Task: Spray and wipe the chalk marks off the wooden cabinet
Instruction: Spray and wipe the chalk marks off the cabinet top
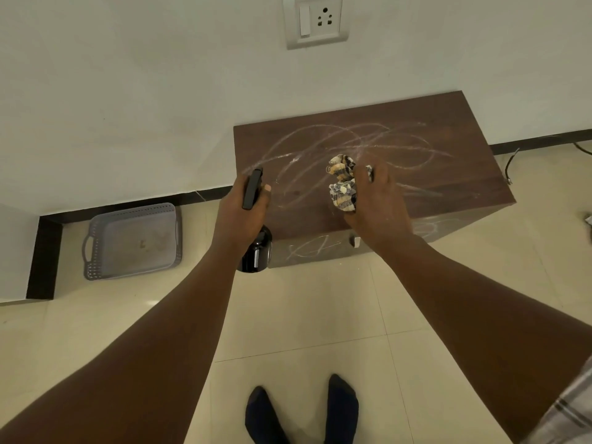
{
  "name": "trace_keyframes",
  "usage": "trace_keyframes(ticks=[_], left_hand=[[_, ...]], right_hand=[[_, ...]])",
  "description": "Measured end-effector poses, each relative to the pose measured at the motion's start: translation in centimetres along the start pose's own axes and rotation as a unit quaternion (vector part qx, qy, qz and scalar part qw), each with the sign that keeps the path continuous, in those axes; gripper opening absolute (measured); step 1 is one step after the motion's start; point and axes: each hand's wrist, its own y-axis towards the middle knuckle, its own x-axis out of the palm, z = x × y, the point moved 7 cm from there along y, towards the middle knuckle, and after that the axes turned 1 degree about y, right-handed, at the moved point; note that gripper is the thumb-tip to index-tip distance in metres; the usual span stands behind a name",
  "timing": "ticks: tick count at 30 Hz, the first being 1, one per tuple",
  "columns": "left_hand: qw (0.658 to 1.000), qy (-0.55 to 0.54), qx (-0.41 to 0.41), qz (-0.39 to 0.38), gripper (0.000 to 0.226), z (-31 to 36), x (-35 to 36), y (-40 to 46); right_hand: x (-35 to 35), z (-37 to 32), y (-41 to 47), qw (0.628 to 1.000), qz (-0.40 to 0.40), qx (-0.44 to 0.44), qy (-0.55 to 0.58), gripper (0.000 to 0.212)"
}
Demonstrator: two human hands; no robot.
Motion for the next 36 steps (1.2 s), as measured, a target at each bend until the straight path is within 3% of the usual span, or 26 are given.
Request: trace_keyframes(ticks=[17,24,28,36], left_hand=[[1.000,-0.001,-0.004,0.004,0.021,-1.3,2.4,-2.8],[1.000,0.001,-0.006,-0.006,0.017,-1.3,2.9,-3.7],[0.999,0.012,-0.003,-0.030,0.016,-1.2,3.6,-4.3],[0.995,0.009,0.035,-0.093,0.014,-0.4,5.9,-5.5]], right_hand=[[0.7,2.4,-2.2,1.000,-0.002,0.028,0.012,0.066],[1.0,3.2,-2.7,0.999,0.012,0.031,0.010,0.065],[1.1,3.8,-3.1,0.999,0.006,0.031,0.010,0.073],[0.9,5.1,-4.0,0.999,0.008,0.036,0.002,0.068]])
